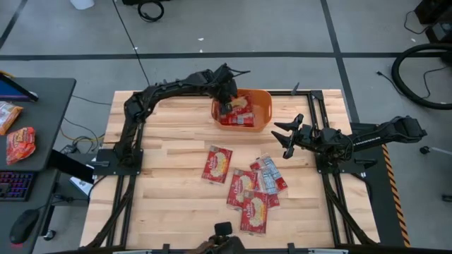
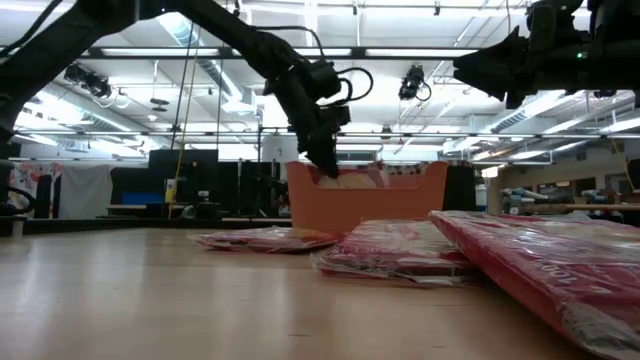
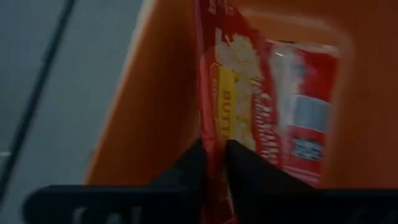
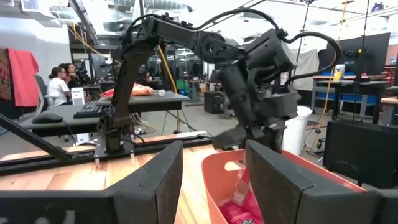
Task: Sort popcorn bags into baskets
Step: Put the red popcorn bag into the orange bin
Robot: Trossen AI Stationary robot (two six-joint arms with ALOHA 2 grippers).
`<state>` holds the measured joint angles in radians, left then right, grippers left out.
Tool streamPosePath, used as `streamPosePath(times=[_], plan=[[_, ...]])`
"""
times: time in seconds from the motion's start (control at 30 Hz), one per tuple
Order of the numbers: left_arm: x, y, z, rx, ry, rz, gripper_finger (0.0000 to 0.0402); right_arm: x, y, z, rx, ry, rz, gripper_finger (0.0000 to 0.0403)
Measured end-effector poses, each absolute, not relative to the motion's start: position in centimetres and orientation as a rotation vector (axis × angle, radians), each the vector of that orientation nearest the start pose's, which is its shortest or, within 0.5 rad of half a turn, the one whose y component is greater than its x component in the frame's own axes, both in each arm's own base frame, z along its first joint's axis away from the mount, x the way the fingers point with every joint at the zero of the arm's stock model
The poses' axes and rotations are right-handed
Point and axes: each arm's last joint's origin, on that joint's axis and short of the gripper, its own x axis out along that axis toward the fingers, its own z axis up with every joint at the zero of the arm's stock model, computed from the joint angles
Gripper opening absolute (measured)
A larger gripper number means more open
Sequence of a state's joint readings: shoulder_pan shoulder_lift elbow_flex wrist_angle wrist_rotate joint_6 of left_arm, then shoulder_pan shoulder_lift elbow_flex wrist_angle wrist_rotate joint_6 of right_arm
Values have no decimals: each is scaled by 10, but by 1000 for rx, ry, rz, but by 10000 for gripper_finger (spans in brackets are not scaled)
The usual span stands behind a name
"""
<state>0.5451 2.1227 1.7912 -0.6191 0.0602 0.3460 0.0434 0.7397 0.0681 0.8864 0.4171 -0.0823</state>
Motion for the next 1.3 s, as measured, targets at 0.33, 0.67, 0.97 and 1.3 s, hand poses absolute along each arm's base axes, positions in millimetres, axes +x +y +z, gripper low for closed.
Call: streamPosePath(times=[0.33,0.67,0.97,1.3], plan=[[427,187,263,346,994,316,182,147,-5,196,-39,-190,-381,180],[439,40,240,345,1202,-129,172,147,-5,195,-41,-182,-381,180],[416,-65,203,236,1373,-92,172,147,-5,195,-41,-183,-381,180],[397,-112,162,179,1331,15,172,147,-5,196,-24,-193,-380,180]])
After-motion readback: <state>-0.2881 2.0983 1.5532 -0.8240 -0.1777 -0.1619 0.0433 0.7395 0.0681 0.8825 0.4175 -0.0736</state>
